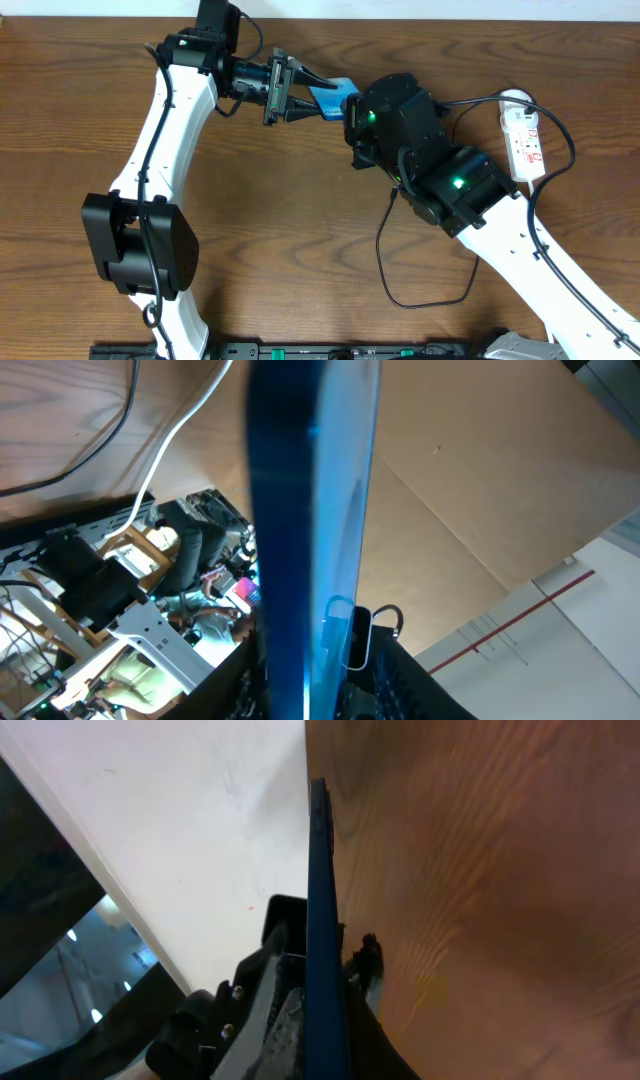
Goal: Plug charger to phone and switch on socket
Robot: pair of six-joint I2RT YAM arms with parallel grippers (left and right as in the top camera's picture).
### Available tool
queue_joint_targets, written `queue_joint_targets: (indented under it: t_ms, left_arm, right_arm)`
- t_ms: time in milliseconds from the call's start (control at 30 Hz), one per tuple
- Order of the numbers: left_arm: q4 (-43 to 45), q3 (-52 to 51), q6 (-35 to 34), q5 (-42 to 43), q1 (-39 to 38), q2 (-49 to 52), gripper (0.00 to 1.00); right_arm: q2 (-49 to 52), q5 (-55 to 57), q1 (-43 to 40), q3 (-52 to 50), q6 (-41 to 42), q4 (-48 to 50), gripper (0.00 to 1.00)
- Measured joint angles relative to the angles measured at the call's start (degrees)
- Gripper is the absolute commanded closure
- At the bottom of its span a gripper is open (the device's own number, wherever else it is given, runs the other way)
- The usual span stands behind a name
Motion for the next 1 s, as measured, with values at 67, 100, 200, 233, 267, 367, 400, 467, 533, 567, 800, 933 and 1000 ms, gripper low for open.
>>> queue_joint_targets:
  t_ms: [67, 100, 200, 233, 267, 367, 400, 467, 533, 567, 800, 933, 1000]
  left_arm:
    - [0.0, 0.0, -0.2, 0.0, 0.0, 0.0, 0.68]
    - [0.0, 0.0, -0.2, 0.0, 0.0, 0.0, 0.68]
    - [0.0, 0.0, -0.2, 0.0, 0.0, 0.0, 0.73]
    - [0.0, 0.0, -0.2, 0.0, 0.0, 0.0, 0.75]
    - [0.0, 0.0, -0.2, 0.0, 0.0, 0.0, 0.79]
    - [0.0, 0.0, -0.2, -0.1, 0.0, 0.0, 0.91]
    - [-0.2, 0.0, -0.2, -0.2, 0.0, 0.0, 0.92]
    - [0.0, 0.0, -0.1, 0.0, 0.0, 0.0, 0.93]
    - [0.0, 0.0, -0.1, 0.1, 0.0, 0.0, 0.93]
    - [0.0, 0.0, -0.1, 0.2, 0.0, 0.0, 0.93]
    - [0.1, 0.0, -0.2, -0.7, 0.0, 0.0, 0.93]
    - [2.1, 0.0, -0.1, -2.3, 0.0, 0.0, 0.93]
    - [3.4, 0.0, -0.1, -3.6, 0.0, 0.0, 0.93]
  right_arm:
    - [0.2, -0.4, 0.0, 0.0, 0.4, 0.0, 0.99]
    - [0.4, -0.4, 0.0, 0.0, 0.4, 0.0, 0.99]
    - [1.0, -0.5, 0.0, 0.0, 0.5, 0.0, 0.98]
    - [1.0, -0.4, 0.0, 0.0, 0.6, 0.2, 0.98]
    - [1.0, -0.4, 0.0, 0.0, 0.6, 0.3, 0.99]
    - [1.0, -0.3, 0.0, 0.0, 0.8, 0.6, 0.99]
    - [1.0, -0.1, 0.0, 0.0, 1.0, 0.7, 0.98]
    - [1.0, 0.0, -0.1, 0.0, 2.3, 1.0, 0.96]
    - [1.0, 0.0, -0.2, 0.0, 2.7, 1.0, 0.87]
    - [1.0, 0.0, -0.2, 0.0, 2.6, 1.0, 0.78]
    - [1.0, -0.3, -0.1, 0.0, -2.4, 1.0, 0.34]
    - [1.0, 1.1, -0.1, 0.0, -7.1, 1.0, 0.15]
    - [1.0, 1.8, -0.4, 0.0, -11.3, 1.1, 0.10]
